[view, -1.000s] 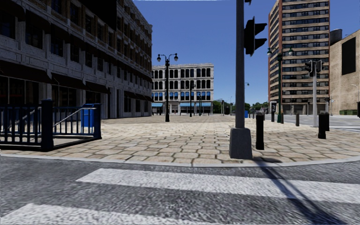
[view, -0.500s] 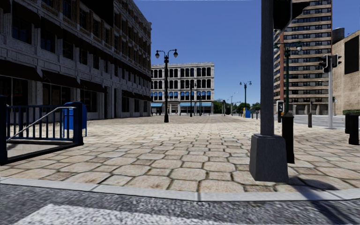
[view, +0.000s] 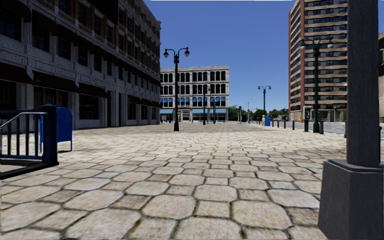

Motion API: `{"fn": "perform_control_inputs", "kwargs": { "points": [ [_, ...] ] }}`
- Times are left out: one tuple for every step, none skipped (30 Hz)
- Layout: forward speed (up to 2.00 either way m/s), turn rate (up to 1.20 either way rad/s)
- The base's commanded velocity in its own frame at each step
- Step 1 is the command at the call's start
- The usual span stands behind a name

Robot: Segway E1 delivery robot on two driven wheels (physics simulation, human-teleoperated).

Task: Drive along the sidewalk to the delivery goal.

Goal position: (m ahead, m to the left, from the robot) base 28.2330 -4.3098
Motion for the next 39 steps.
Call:
{"fn": "perform_control_inputs", "kwargs": {
  "points": [
    [2.0, 0.0],
    [2.0, 0.0],
    [2.0, 0.0],
    [2.0, 0.0],
    [2.0, 0.0],
    [2.0, 0.0],
    [2.0, 0.0],
    [2.0, 0.0],
    [2.0, 0.0],
    [2.0, 0.0],
    [2.0, 0.0],
    [2.0, 0.0],
    [2.0, -0.2],
    [2.0, -0.43],
    [2.0, -0.43],
    [2.0, -0.9],
    [2.0, -1.2],
    [2.0, -1.2],
    [2.0, -1.2],
    [2.0, -1.2],
    [2.0, -1.2],
    [2.0, -0.77],
    [2.0, -0.34],
    [2.0, -0.19],
    [2.0, -0.19],
    [2.0, -0.08],
    [2.0, -0.03],
    [2.0, -0.02],
    [2.0, -0.02],
    [2.0, -0.01],
    [2.0, -0.01],
    [2.0, -0.01],
    [2.0, -0.01],
    [2.0, -0.01],
    [2.0, -0.01],
    [2.0, -0.01],
    [2.0, -0.01],
    [2.0, -0.01],
    [2.0, -0.05]
  ]
}}
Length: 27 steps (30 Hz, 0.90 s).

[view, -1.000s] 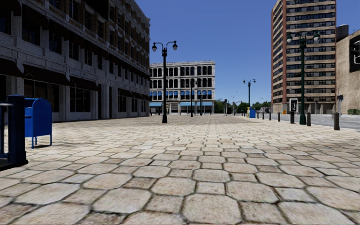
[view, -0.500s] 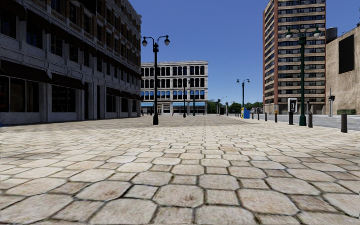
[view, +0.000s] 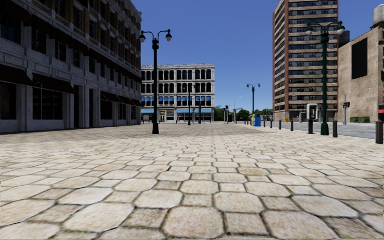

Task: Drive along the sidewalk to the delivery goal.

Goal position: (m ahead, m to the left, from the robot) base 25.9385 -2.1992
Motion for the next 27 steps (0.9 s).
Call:
{"fn": "perform_control_inputs", "kwargs": {
  "points": [
    [2.0, -0.3],
    [2.0, -0.3],
    [2.0, -0.53],
    [2.0, -0.77],
    [2.0, -0.92],
    [2.0, -0.97],
    [2.0, -0.97],
    [2.0, -0.95],
    [2.0, -0.17],
    [2.0, -0.04],
    [2.0, 0.0],
    [2.0, 0.0],
    [2.0, 0.0],
    [2.0, 0.0],
    [2.0, 0.0],
    [2.0, 0.0],
    [2.0, 0.0],
    [2.0, 0.0],
    [2.0, 0.0],
    [2.0, 0.0],
    [2.0, 0.0],
    [2.0, 0.0],
    [2.0, 0.0],
    [2.0, 0.0],
    [2.0, 0.0],
    [2.0, 0.0],
    [2.0, 0.0]
  ]
}}
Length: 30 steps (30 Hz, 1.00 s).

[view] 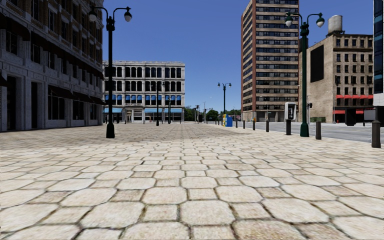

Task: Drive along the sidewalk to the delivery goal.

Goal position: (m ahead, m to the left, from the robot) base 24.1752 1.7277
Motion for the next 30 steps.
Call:
{"fn": "perform_control_inputs", "kwargs": {
  "points": [
    [2.0, 0.0],
    [2.0, 0.0],
    [2.0, 0.0],
    [2.0, 0.0],
    [2.0, 0.0],
    [2.0, 0.0],
    [2.0, 0.17],
    [2.0, 0.32],
    [2.0, 0.37],
    [2.0, 0.37],
    [2.0, 0.22],
    [2.0, 0.03],
    [2.0, 0.0],
    [2.0, 0.0],
    [2.0, 0.0],
    [2.0, 0.0],
    [2.0, 0.0],
    [2.0, 0.0],
    [2.0, 0.0],
    [2.0, 0.0],
    [2.0, 0.0],
    [2.0, 0.0],
    [2.0, 0.0],
    [2.0, 0.0],
    [2.0, 0.0],
    [2.0, 0.0],
    [2.0, 0.0],
    [2.0, 0.0],
    [2.0, 0.0],
    [2.0, 0.0]
  ]
}}
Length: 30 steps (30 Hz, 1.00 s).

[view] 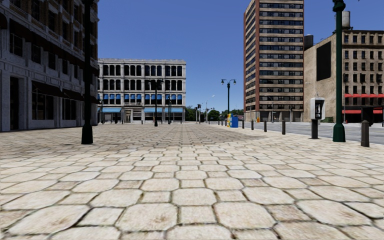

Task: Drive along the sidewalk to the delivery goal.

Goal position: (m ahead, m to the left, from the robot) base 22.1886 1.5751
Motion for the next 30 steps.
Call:
{"fn": "perform_control_inputs", "kwargs": {
  "points": [
    [2.0, 0.0],
    [2.0, 0.0],
    [2.0, 0.0],
    [2.0, 0.0],
    [2.0, 0.0],
    [2.0, 0.0],
    [2.0, 0.0],
    [2.0, 0.0],
    [2.0, 0.0],
    [2.0, 0.0],
    [2.0, 0.0],
    [2.0, 0.0],
    [2.0, 0.0],
    [2.0, 0.0],
    [2.0, 0.0],
    [2.0, 0.0],
    [2.0, 0.0],
    [2.0, 0.0],
    [2.0, 0.0],
    [2.0, 0.0],
    [2.0, 0.0],
    [2.0, 0.0],
    [2.0, 0.0],
    [2.0, 0.0],
    [2.0, 0.0],
    [2.0, 0.0],
    [2.0, 0.0],
    [2.0, 0.0],
    [2.0, 0.0],
    [2.0, 0.0]
  ]
}}
